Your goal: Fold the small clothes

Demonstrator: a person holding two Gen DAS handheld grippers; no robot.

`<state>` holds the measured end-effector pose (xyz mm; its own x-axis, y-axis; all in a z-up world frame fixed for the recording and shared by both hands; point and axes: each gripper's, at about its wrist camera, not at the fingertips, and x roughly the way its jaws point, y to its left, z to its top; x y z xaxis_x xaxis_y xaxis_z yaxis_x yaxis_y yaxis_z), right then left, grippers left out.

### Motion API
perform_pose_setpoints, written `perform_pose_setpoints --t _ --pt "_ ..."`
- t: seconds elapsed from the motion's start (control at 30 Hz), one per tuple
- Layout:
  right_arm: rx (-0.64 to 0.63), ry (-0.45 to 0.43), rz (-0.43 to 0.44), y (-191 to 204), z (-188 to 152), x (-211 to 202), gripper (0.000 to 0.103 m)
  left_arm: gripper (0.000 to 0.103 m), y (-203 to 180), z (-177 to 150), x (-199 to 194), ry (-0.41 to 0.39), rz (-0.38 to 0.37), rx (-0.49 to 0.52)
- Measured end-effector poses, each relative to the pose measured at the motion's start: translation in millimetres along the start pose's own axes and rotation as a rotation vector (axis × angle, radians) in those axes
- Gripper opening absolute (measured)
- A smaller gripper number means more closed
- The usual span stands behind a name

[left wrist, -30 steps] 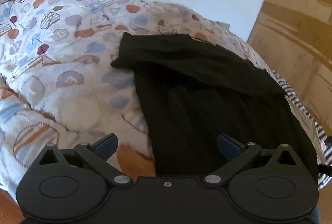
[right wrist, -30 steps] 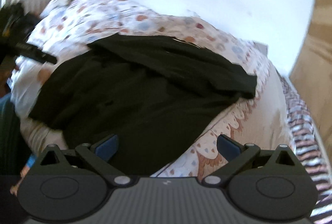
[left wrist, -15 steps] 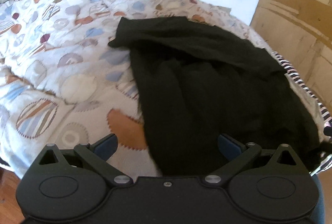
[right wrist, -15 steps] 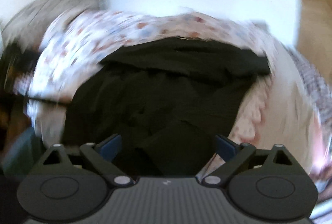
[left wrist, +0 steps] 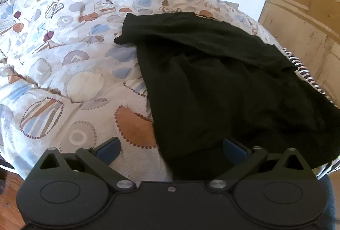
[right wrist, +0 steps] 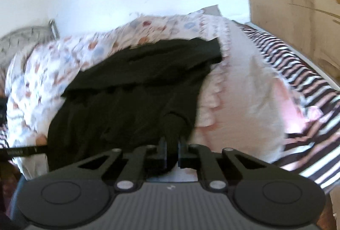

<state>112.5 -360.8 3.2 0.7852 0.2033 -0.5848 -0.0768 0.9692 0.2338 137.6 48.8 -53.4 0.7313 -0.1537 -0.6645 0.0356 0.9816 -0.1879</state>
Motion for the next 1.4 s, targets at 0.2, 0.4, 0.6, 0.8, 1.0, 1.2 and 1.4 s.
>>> perform_pose_setpoints --t 0.2,0.4,0.6,0.8,1.0,1.2,1.4 --pt "0.05 0.011 -0.006 -48.9 -2.8 2.9 0.009 0.102 0.2 -3.1 -3.8 -0.001 0.002 0.013" --pt "-0.048 0.035 -0.019 -44.5 -11.5 19.7 0.016 0.102 -5.1 -0.6 -9.2 -0.016 0.01 0.044" --pt "-0.37 0.005 -0.055 -15.5 -18.5 3.0 0.057 0.102 -16.0 6.7 -8.0 -0.027 0.002 0.07" --pt "-0.844 -0.006 -0.074 25.3 -52.2 -12.1 0.068 0.102 -28.6 5.7 -4.0 -0.02 -0.031 0.102" --pt "-1.132 -0.012 -0.153 48.0 -86.2 13.5 0.063 0.102 -39.8 3.0 -1.5 -0.015 -0.06 0.119" --pt "-1.149 -0.045 -0.174 45.2 -91.2 29.6 0.032 0.102 -48.2 2.1 -4.6 -0.018 -0.086 0.147" --pt "-0.957 -0.089 -0.057 51.2 -48.8 0.0 0.008 0.102 -58.2 -1.6 -16.7 -0.08 -0.176 0.211"
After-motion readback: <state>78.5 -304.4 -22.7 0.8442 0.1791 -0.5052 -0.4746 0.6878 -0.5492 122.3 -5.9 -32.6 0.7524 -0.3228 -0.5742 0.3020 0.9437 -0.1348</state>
